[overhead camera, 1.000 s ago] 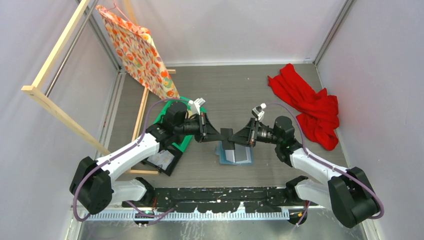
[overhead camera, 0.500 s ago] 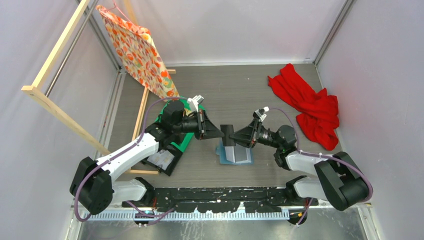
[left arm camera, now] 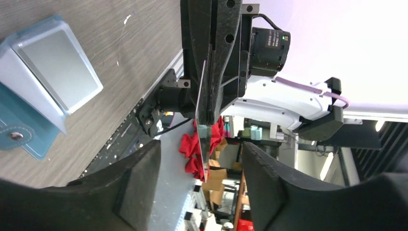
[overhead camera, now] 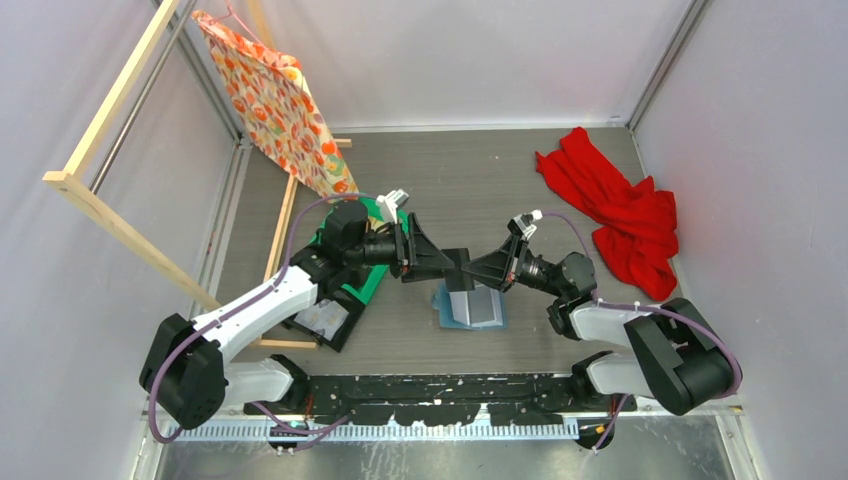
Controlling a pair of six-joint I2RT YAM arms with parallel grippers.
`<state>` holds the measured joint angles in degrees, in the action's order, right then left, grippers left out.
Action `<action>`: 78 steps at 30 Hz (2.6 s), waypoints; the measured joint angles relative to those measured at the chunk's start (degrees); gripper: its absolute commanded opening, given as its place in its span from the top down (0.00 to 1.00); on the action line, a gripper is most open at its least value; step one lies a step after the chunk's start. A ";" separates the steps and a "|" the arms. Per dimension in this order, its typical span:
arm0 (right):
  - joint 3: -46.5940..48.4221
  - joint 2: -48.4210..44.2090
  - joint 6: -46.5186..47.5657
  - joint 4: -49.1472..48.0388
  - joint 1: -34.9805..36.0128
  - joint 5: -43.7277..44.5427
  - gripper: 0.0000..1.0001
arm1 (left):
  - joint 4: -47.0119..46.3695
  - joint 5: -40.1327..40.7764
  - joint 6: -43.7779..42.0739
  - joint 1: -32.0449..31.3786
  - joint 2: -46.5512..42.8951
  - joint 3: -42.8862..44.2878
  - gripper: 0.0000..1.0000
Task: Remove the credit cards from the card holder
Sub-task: Place the credit card in the storage box.
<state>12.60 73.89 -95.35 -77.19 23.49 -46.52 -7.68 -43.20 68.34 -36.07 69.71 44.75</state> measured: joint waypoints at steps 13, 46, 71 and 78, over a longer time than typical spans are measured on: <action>0.02 0.00 0.28 0.44 0.00 0.09 0.99 | -2.69 -0.13 1.95 -0.11 0.72 -0.31 0.77; 22.60 -24.48 45.16 86.86 -1.55 16.28 0.07 | 91.14 78.09 -30.05 -3.54 29.59 48.59 1.00; 18.45 -20.70 43.52 85.53 -1.60 16.13 0.07 | 88.26 104.30 -40.30 -8.22 38.10 35.54 1.00; 18.43 -20.70 43.12 84.94 -1.60 15.78 0.07 | 83.19 104.69 -40.74 -8.35 40.76 34.80 1.00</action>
<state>31.03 53.19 -52.23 7.75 21.89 -30.74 75.50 61.49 27.59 -44.42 110.48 79.55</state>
